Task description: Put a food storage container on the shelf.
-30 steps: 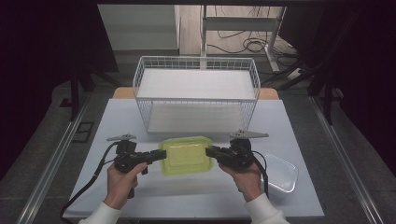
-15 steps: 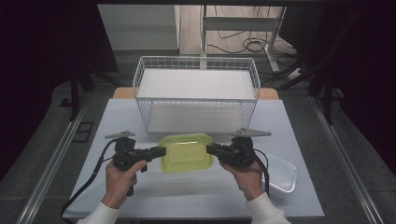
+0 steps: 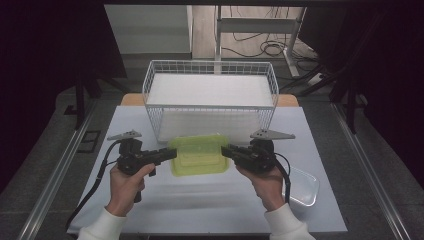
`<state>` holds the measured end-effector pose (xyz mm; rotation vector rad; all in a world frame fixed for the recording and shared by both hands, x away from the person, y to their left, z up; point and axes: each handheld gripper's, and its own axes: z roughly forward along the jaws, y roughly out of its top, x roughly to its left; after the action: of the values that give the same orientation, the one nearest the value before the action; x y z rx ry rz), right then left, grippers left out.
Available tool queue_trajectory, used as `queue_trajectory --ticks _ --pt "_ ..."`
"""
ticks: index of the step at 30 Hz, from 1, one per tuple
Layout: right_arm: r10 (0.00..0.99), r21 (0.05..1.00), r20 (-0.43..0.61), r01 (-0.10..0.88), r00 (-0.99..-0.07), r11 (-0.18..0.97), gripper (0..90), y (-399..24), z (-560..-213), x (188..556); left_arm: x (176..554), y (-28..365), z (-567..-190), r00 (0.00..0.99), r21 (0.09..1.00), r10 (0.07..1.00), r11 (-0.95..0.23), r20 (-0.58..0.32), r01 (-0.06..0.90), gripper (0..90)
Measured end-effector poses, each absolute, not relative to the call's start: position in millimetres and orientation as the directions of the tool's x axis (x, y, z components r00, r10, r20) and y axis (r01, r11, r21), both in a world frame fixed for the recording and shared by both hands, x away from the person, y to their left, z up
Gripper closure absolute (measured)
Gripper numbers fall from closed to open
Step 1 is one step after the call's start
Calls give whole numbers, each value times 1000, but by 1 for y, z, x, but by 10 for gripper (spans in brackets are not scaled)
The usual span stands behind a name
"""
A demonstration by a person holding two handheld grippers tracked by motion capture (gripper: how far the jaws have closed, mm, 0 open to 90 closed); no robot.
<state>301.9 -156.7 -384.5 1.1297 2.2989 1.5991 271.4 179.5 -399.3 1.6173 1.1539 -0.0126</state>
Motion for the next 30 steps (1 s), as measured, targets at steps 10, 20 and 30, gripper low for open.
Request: queue_trajectory --ticks 10,20,30 --pt "644 857 303 497 -703 139 779 -155 -367 312 290 183 -381 538 742 643 71 -545 667 767" --pt "637 860 328 499 -698 103 778 -154 -345 330 311 186 -352 551 756 645 64 -529 651 765" --pt "625 843 385 534 -679 61 774 -152 -335 357 343 192 -336 532 732 636 78 -560 677 761"
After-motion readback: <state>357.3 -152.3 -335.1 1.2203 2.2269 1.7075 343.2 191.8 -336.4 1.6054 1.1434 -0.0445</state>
